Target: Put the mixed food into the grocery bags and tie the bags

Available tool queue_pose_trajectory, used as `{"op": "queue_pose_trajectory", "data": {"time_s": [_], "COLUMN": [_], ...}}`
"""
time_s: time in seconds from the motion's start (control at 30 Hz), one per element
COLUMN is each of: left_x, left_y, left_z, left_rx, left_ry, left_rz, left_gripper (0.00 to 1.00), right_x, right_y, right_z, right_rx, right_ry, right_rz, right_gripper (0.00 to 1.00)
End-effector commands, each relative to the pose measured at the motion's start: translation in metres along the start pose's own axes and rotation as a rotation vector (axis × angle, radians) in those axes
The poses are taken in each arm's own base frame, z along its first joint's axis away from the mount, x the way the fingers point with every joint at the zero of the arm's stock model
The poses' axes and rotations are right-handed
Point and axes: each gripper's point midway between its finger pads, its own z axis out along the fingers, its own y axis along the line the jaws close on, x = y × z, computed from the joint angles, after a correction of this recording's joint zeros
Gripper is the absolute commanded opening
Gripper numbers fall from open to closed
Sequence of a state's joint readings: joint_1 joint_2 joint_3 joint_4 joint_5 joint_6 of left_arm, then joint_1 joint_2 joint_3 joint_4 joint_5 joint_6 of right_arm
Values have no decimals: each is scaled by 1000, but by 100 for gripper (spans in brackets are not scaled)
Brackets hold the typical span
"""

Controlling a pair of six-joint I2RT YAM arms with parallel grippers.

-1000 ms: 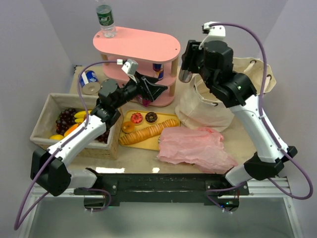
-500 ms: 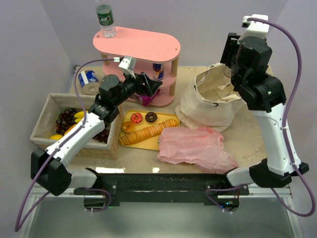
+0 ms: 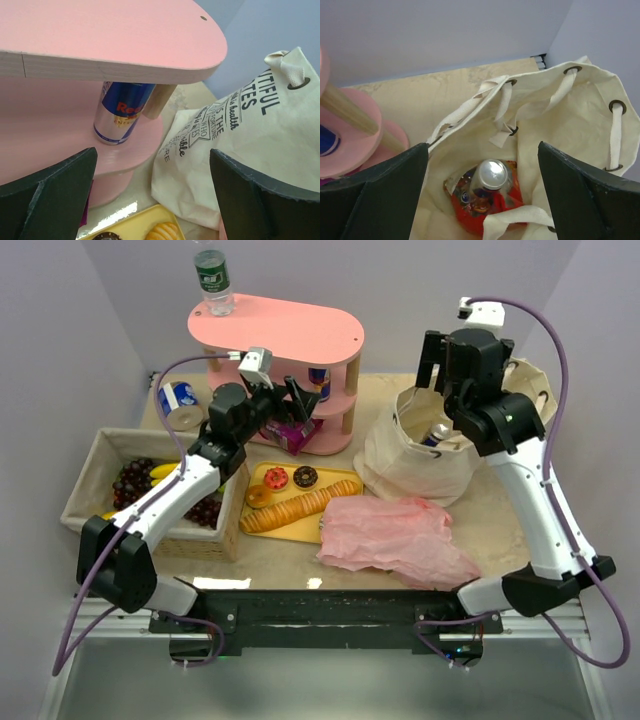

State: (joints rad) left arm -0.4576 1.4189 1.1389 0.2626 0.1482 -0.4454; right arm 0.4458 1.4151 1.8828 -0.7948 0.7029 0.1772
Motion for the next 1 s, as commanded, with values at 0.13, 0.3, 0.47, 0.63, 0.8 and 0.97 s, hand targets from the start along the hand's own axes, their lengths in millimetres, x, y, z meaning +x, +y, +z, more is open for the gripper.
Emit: {"op": "queue_pose_trajectory", "data": {"time_s": [0.13, 0.3, 0.47, 0.63, 0.8, 0.97], "left_x": [-37, -44, -47, -48, -45, -34], "left_y": [2, 35, 63, 68, 65, 63], "left_z": [-1, -18, -43, -60, -71, -80], "left_rx": [36, -32, -133, -169, -160, -148], "left_ry": [-124, -136, -125, -125, -135, -131], "left_rz": [42, 25, 49, 75, 60, 37], "left_gripper": [100, 99, 99, 99, 99, 99], "right_x": [-55, -8, 26, 59, 84, 92], "right_y": [64, 161, 212, 242, 237, 248], "right_z": [-53, -77, -92, -77, -33, -12], "right_rx": [-440, -714, -854, -851, -656, -615], "right_ry": [-208, -118, -49, -47, -100, -179], "right_rz": [126, 146, 303, 273, 311, 324], "right_gripper": [88, 86, 83, 79, 79, 79]}}
